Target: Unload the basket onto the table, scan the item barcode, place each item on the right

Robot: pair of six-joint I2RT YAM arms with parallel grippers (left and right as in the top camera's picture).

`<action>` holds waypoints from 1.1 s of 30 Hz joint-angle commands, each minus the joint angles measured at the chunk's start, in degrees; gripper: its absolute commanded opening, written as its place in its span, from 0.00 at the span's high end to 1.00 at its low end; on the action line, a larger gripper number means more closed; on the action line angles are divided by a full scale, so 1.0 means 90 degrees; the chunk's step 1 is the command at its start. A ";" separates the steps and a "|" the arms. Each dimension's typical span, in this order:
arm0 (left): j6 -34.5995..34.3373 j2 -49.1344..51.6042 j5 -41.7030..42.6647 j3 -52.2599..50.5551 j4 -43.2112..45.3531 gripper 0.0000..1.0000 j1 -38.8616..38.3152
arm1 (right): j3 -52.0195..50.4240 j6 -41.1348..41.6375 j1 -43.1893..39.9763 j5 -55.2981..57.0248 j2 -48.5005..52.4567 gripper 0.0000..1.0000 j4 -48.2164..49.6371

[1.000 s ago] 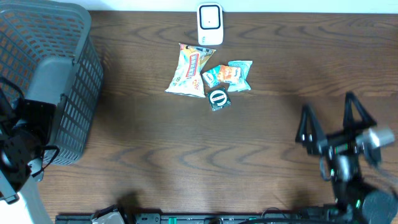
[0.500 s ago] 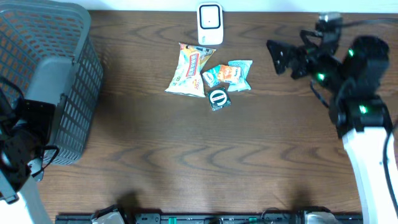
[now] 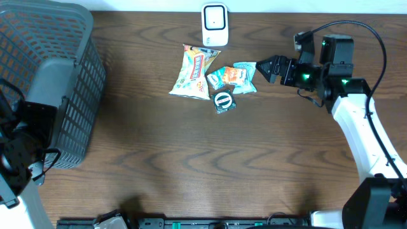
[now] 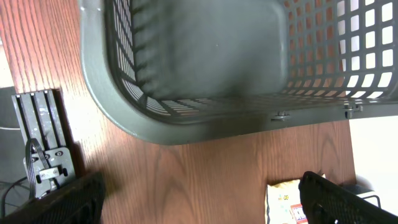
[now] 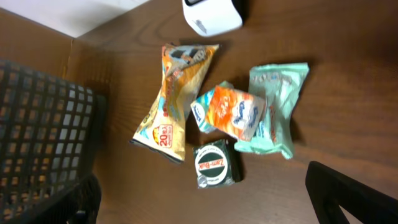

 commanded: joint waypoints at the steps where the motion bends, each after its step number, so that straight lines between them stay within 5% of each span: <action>1: -0.0034 0.0007 -0.0061 0.0041 -0.0299 0.02 0.0032 | 0.0112 0.0350 0.0083 -0.0170 0.0124 0.01 -0.0158; 11: -0.0034 0.0007 -0.0061 0.0041 -0.0299 0.02 0.0032 | 0.0083 0.0325 0.0809 0.0605 0.0126 0.01 -0.0818; 18: -0.0034 0.0007 -0.0061 0.0041 -0.0299 0.02 0.0032 | 0.0080 0.0296 0.1418 0.1664 0.0126 0.16 -0.0750; 23: -0.0034 0.0007 -0.0061 0.0041 -0.0299 0.02 0.0032 | 0.0083 0.0219 0.1948 0.2790 0.0126 0.09 -0.0840; 33: -0.0034 0.0007 -0.0061 0.0041 -0.0299 0.03 0.0032 | 0.0418 0.0202 0.2509 0.4082 0.0126 0.14 -0.0838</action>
